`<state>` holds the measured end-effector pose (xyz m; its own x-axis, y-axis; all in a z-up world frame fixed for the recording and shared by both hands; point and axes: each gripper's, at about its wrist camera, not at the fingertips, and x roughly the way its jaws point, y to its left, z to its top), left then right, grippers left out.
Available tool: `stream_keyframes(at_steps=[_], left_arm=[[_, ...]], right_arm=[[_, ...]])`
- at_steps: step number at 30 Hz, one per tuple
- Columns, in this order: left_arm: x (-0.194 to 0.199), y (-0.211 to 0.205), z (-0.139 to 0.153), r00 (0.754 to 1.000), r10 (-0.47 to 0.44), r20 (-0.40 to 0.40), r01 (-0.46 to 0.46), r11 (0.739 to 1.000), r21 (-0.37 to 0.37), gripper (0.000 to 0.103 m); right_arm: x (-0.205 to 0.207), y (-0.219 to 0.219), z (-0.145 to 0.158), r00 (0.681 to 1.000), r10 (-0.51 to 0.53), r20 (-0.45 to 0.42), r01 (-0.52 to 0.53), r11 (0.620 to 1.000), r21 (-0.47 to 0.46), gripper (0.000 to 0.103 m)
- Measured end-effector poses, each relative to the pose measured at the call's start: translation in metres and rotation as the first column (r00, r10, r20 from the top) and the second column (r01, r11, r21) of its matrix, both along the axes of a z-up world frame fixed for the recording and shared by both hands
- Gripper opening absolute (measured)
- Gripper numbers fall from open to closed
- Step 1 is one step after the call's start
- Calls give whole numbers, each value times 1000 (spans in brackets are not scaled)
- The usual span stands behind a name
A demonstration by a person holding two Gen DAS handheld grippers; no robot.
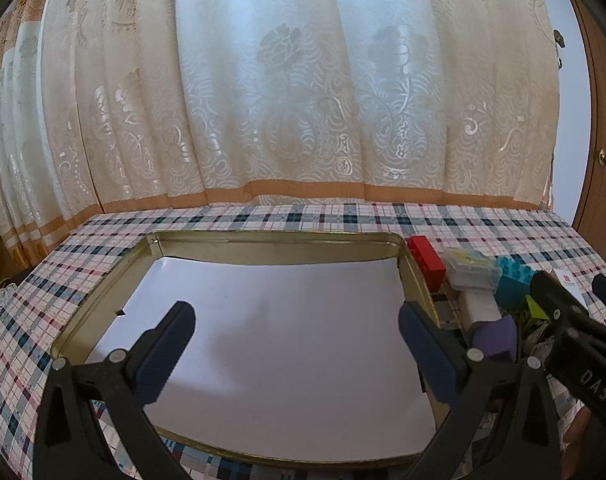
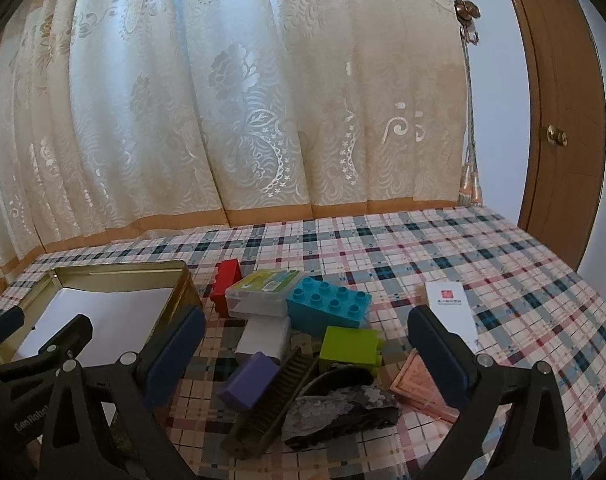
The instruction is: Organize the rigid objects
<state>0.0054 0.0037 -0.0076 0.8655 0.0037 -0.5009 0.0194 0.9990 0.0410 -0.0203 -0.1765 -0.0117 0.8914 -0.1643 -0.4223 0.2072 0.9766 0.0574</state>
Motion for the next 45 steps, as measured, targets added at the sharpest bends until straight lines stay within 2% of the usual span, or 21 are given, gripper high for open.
stream_keyframes(at_steps=[5,10,15,18,21,28,33,37,40,45], left_arm=[[1,1,0,1000,3,1,-3,1000,-2,103],[4,5,-1,1000,6,-15,-7,1000,-30,103],[4,1,-1,1000,-7,-5,6,1000,-6,103],[5,1,0,1000,-16,-22,15,1000,-25,103],[3,-2,2,999,-26,-29,25,999,-26,103],[-10,-14,5,999,-8,-39,7,1000,-14,103],[-16,-28,7,999,-17,-43,17,1000,18,103],[-18,-38,8,998,-21,-55,22,1000,14,103],[-20,-51,10,998,-29,-50,31,999,45,103],[-26,-67,13,999,-30,-30,32,997,64,103]], right_arm=[[1,1,1,1000,1,-3,-2,1000,-12,103],[-3,-6,5,1000,12,14,-12,1000,27,103],[-8,-6,14,999,40,14,-39,999,-22,103],[-14,-12,17,999,44,10,-43,998,-53,103],[-18,-25,18,999,50,-1,-50,998,-43,103],[-34,-57,15,1000,1,-26,-2,999,-37,103],[-52,-92,11,999,-42,-31,43,998,50,103],[-65,-106,10,997,-75,-20,75,997,22,103],[-71,-119,9,993,-118,1,118,993,-7,103],[-81,-135,7,981,-172,85,177,983,-47,103]])
